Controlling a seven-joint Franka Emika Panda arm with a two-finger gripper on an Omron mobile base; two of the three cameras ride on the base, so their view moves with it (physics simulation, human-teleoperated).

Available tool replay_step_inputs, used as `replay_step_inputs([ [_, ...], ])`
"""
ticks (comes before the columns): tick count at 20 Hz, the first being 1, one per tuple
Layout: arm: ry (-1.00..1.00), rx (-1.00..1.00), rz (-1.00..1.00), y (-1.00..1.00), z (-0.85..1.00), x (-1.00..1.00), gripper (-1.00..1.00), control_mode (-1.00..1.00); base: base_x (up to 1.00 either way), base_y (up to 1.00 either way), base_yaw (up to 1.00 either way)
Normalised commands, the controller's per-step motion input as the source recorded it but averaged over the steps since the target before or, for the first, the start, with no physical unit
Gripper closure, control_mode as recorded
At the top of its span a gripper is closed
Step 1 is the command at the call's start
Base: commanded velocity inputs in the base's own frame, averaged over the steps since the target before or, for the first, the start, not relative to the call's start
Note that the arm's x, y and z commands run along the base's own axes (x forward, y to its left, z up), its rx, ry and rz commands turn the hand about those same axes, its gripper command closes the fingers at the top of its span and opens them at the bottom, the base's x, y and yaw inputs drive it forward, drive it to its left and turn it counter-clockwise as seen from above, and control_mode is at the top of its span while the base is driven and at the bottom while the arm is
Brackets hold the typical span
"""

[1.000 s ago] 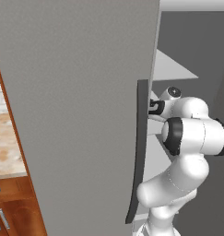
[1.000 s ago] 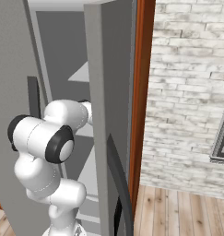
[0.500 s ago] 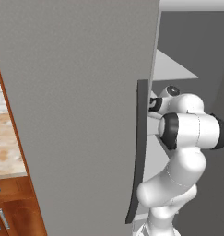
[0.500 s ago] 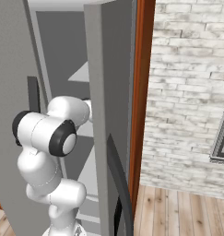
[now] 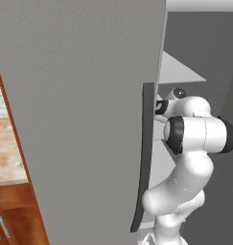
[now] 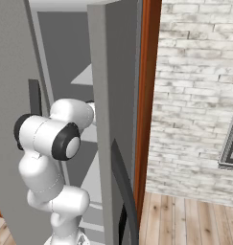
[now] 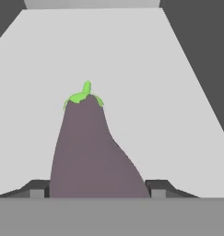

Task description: Take the bell pepper, eggplant, and broccoli from the freezer and place them in the bowl on the counter.

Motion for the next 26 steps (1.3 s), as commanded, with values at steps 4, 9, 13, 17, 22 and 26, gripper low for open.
replay_step_inputs([
  [4,0.0,0.0,0.0,0.0,0.0,-0.1,1.0,-1.0,0.0,0.0,0.0],
  [9,0.0,0.0,0.0,0.0,0.0,-0.53,1.0,-1.0,0.0,0.0,0.0],
  [13,-0.01,0.0,0.0,0.06,0.0,-0.65,1.0,-1.0,0.0,0.0,0.0],
  [17,0.0,0.0,0.0,0.23,0.1,-0.49,1.0,-1.0,0.0,0.0,0.0],
  [22,-0.01,0.0,0.0,0.09,0.43,-0.51,1.0,-1.0,0.0,0.0,0.0],
  [26,-0.01,0.0,0.0,-0.06,0.49,-0.41,1.0,-1.0,0.0,0.0,0.0],
])
